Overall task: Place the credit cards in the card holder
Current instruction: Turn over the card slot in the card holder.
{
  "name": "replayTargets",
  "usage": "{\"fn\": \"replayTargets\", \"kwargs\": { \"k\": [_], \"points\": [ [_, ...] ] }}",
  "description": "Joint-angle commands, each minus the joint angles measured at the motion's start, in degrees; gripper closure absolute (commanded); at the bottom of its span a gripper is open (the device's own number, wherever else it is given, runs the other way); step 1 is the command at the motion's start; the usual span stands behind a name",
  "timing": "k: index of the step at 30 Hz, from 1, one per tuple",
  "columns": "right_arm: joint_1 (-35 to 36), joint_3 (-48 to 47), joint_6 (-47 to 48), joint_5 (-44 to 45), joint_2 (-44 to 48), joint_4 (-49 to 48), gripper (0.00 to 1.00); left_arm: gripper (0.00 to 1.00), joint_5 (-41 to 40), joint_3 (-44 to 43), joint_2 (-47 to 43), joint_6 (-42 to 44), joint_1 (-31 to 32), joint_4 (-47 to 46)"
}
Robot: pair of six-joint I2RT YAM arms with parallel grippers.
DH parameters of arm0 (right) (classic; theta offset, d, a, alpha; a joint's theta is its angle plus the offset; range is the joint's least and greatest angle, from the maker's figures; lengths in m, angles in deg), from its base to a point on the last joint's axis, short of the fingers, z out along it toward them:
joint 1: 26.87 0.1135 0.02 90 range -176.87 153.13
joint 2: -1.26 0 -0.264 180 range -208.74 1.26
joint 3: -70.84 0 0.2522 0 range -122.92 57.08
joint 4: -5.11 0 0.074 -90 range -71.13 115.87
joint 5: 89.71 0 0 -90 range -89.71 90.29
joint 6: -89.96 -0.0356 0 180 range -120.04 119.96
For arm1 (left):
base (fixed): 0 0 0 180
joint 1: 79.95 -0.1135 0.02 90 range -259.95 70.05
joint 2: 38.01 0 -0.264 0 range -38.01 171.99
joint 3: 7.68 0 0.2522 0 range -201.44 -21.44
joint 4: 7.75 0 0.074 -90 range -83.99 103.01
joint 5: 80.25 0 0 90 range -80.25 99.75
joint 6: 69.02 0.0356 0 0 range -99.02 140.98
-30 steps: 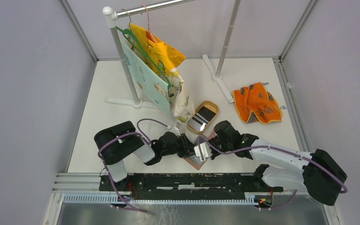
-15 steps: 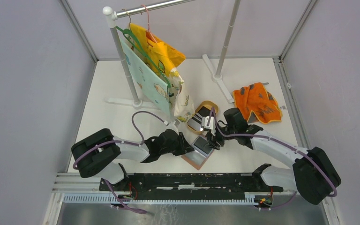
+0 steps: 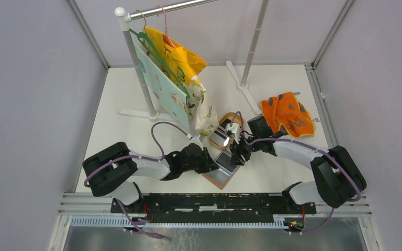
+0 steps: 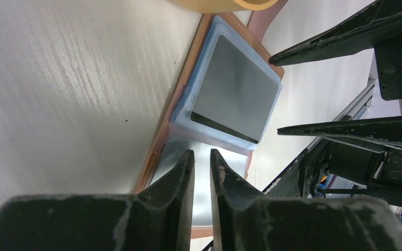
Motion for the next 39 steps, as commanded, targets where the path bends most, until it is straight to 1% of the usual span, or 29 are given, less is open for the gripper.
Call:
{"fn": "replayTargets", "kwargs": {
  "k": [1,11,15,22,32,39],
  "points": [
    [-0.5,-2.7,-2.2,-2.2,-1.7,0.7,0.45,0.77,-1.8,-1.8,0.8,3.3,0.4,1.8],
    [-1.3,-2.9,-3.4,1.4,-2.6,0.0,0.42,0.77,-2.1,-2.1,1.1,3.7,0.5,2.2],
    [-1.4,-2.9,-3.4,0.9,-3.4,0.3,0.42,0.77,-2.1,-2.3,1.2,3.8,0.5,2.3],
    [-1.4,-3.3,-3.7,-1.8,-4.6,1.1,0.43,0.77,-2.2,-2.6,1.4,3.9,0.4,2.4],
    [-2.4,-3.7,-4.2,-7.8,-4.4,1.4,0.5,0.78,-2.8,-3.1,1.1,4.3,0.4,3.7],
    [-3.2,-3.8,-4.1,-10.0,-4.2,1.5,0.51,0.78,-3.3,-3.7,0.9,4.9,0.4,4.9]
  ]
}}
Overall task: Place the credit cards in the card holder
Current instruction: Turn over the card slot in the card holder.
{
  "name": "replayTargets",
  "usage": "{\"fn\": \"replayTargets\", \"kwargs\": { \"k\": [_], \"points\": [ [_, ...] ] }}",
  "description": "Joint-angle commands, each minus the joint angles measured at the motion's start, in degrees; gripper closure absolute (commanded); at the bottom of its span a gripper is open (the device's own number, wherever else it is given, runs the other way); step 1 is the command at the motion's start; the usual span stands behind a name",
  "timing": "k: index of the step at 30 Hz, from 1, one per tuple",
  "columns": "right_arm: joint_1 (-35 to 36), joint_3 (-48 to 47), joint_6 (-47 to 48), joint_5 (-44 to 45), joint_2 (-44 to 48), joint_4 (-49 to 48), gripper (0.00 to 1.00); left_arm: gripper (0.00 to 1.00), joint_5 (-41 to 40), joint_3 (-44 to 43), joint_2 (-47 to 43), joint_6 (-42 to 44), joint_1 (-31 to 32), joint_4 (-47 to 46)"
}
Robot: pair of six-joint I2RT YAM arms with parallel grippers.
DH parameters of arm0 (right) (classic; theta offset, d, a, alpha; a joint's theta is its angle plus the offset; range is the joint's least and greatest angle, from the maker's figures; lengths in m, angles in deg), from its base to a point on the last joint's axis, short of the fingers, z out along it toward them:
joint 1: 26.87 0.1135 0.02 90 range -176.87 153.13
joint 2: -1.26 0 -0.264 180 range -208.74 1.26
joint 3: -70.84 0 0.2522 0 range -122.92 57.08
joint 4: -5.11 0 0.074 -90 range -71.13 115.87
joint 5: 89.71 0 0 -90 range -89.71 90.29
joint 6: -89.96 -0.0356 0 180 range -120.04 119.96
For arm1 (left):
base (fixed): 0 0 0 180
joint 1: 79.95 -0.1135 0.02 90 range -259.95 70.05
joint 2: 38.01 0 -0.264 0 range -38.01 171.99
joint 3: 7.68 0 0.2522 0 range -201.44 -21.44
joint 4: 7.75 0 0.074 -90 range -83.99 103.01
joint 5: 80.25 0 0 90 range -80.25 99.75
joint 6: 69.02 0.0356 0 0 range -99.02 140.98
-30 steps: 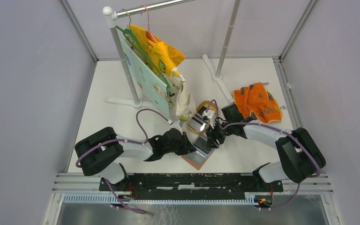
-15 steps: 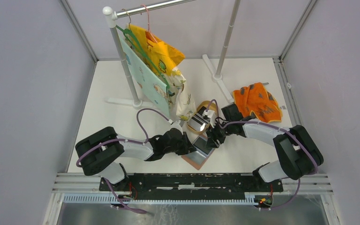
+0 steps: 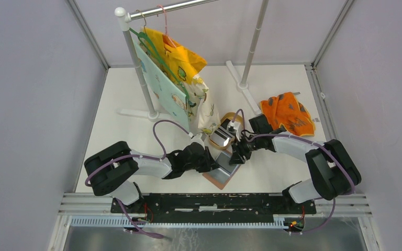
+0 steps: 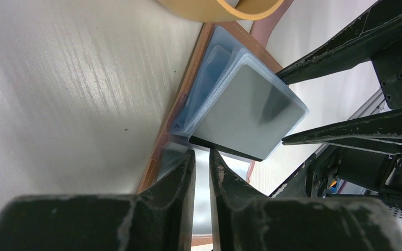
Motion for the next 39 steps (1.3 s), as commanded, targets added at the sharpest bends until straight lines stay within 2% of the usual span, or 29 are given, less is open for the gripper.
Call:
{"fn": "replayTargets", "kwargs": {
  "k": [1,19,27,33,36,39],
  "points": [
    [-0.6,-2.2,-0.5,-4.8,0.7,-0.5,0.5,0.78,-2.0,-1.4,0.0,3.3,0.2,2.0],
    [-3.1,-3.2,0.9,-15.6,-2.1,2.0,0.44,0.78,-2.3,-1.5,-0.4,3.7,0.2,3.0],
    [-3.3,-3.2,1.1,-13.3,-2.5,2.4,0.52,0.79,-2.9,-2.3,-0.2,4.4,0.2,4.0],
    [-3.2,-3.6,1.4,-11.2,-5.6,3.7,0.54,0.79,-3.1,-3.6,0.5,5.4,0.2,4.4],
    [-3.2,-3.7,1.2,-9.9,-6.3,3.7,0.62,0.79,-3.3,-4.5,1.2,6.1,0.2,4.8],
    [-3.3,-4.0,0.9,-9.3,-6.1,3.5,0.75,0.8,-3.7,-5.7,2.2,7.1,0.2,5.5]
  ]
}}
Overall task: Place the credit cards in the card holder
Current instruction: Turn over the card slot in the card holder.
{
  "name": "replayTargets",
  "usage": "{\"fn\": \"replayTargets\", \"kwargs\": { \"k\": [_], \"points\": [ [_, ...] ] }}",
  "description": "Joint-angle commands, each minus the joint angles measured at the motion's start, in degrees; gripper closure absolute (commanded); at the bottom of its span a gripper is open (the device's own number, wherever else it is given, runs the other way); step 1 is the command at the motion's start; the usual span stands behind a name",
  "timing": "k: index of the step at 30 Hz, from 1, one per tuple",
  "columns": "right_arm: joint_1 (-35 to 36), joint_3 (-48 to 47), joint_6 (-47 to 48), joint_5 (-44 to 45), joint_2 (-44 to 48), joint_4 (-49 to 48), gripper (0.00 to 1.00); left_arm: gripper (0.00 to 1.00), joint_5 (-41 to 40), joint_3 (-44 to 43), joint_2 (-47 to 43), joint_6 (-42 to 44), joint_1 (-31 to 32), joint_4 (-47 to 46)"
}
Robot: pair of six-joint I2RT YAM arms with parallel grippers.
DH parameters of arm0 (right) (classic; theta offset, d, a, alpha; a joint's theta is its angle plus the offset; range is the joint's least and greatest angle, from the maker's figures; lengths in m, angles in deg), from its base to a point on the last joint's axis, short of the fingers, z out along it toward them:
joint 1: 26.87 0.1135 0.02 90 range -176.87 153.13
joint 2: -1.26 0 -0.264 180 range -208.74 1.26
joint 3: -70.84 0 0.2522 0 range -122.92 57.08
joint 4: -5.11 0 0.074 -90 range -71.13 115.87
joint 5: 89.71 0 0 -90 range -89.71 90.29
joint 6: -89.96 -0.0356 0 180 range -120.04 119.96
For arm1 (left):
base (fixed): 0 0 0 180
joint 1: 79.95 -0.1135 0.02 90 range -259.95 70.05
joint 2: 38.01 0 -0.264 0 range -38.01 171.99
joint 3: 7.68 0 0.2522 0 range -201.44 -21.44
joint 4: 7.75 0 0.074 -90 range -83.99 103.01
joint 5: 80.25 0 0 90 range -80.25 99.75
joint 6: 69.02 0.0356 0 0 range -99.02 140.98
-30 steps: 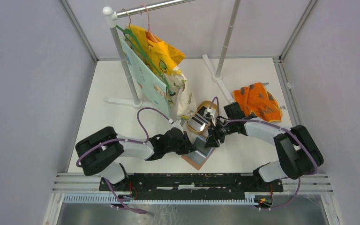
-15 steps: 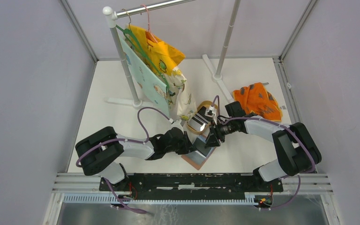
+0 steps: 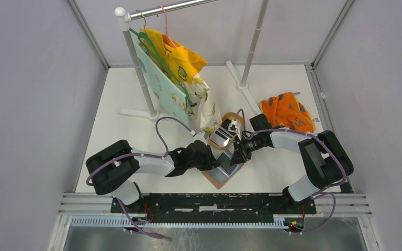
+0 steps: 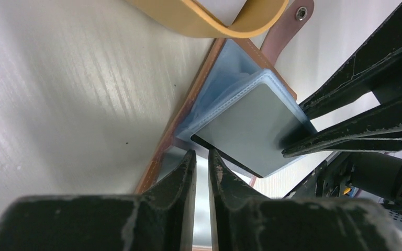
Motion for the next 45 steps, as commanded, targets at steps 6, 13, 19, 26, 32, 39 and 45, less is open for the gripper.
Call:
{"fn": "replayTargets", "kwargs": {
  "k": [6,13,19,26,32,39,45],
  "points": [
    [-2.2,-1.7,-1.4,1.6,1.5,-1.7,0.9,0.79,-3.4,-7.8,4.2,7.7,0.1,3.8],
    [-6.2,1.4,-6.0,3.1,4.3,-7.0,0.94,0.71,-3.1,-11.0,3.6,10.0,0.1,4.3],
    [-6.6,3.4,-8.8,4.9,6.2,-10.7,0.94,0.71,-1.5,-10.0,2.8,9.9,0.1,3.2],
    [-6.5,4.5,-9.7,-0.1,6.9,-12.6,0.82,0.73,-1.8,-6.6,1.1,8.7,0.1,3.0],
    [-5.0,3.9,-7.4,-5.0,6.8,-11.1,0.65,0.77,-2.7,-3.8,-0.4,7.9,0.0,2.5],
    [-2.8,2.2,-2.7,-11.3,5.8,-6.8,0.59,0.79,-2.9,-2.8,-0.3,7.6,0.1,1.9],
    [-1.5,0.8,1.2,-12.2,4.9,-3.0,0.57,0.79,-3.2,-2.1,-1.3,7.7,0.1,2.0]
  ]
}}
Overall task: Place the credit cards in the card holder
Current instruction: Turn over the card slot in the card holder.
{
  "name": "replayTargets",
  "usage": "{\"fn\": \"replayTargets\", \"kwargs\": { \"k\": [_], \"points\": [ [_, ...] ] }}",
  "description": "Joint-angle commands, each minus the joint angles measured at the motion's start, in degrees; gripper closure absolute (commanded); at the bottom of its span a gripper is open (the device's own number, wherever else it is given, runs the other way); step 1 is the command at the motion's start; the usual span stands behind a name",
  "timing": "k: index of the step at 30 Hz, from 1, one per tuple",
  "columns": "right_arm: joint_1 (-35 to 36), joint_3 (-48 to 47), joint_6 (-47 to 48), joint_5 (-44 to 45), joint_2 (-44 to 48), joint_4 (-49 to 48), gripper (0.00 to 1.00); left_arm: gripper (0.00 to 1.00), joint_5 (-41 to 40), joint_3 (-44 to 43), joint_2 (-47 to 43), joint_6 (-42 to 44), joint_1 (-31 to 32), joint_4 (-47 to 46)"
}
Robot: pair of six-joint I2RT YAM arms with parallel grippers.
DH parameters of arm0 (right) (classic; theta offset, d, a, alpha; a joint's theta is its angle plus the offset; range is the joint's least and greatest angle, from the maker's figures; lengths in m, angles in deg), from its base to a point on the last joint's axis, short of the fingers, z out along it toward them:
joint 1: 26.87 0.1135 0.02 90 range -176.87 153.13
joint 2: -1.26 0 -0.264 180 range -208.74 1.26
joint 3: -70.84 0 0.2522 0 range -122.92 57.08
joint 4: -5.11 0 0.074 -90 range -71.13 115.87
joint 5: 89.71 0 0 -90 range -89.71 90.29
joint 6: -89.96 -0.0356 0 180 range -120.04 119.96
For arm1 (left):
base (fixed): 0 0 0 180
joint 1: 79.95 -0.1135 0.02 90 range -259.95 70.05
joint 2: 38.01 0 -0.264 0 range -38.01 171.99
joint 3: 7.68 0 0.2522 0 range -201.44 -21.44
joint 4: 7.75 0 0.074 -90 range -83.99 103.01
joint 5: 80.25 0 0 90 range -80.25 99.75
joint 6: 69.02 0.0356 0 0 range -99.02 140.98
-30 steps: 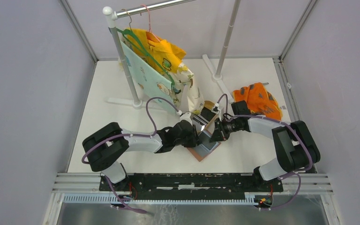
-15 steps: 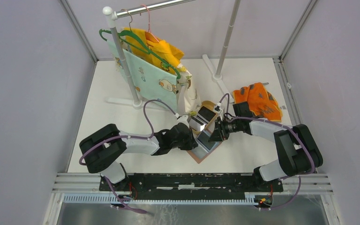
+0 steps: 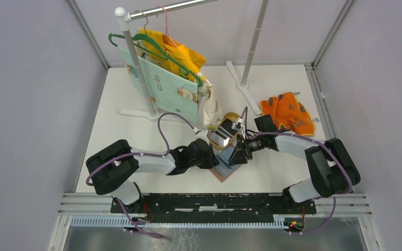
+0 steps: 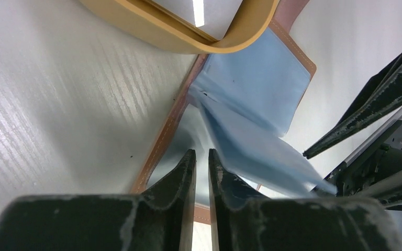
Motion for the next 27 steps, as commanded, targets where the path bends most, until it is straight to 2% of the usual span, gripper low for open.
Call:
{"fn": "replayTargets", "kwargs": {
  "k": [1,8,11,16,19,20,24,27],
  "points": [
    [0.7,-3.0,4.8,-2.3,-0.4,3.1,0.57,0.79,-1.7,1.0,-2.2,1.0,0.1,-0.9],
    [1.5,-3.8,7.2,3.5,0.1,4.5,0.55,0.8,-1.5,1.2,-2.4,1.0,0.1,-0.9],
    [3.0,-5.0,13.1,2.9,1.4,8.4,0.41,0.8,-1.4,1.2,-2.6,1.0,0.1,-1.2],
    [9.3,-4.1,22.8,10.9,7.7,8.5,0.25,0.8,-1.0,1.0,-2.6,1.1,0.1,-1.4],
    [10.2,-2.2,32.0,14.6,12.9,8.6,0.1,0.8,-1.3,1.7,-3.0,1.0,0.1,-1.5],
    [10.1,-0.9,34.7,16.4,14.9,8.1,0.03,0.8,-1.4,1.9,-3.2,0.9,0.1,-1.6],
    [10.2,8.3,43.9,20.5,24.3,-0.2,0.02,0.8,-1.1,2.3,-3.3,1.0,0.1,-1.9],
    [10.4,11.4,46.2,20.5,26.1,-3.1,0.02,0.8,-1.0,1.9,-3.3,1.5,0.1,-2.0]
  ]
}}
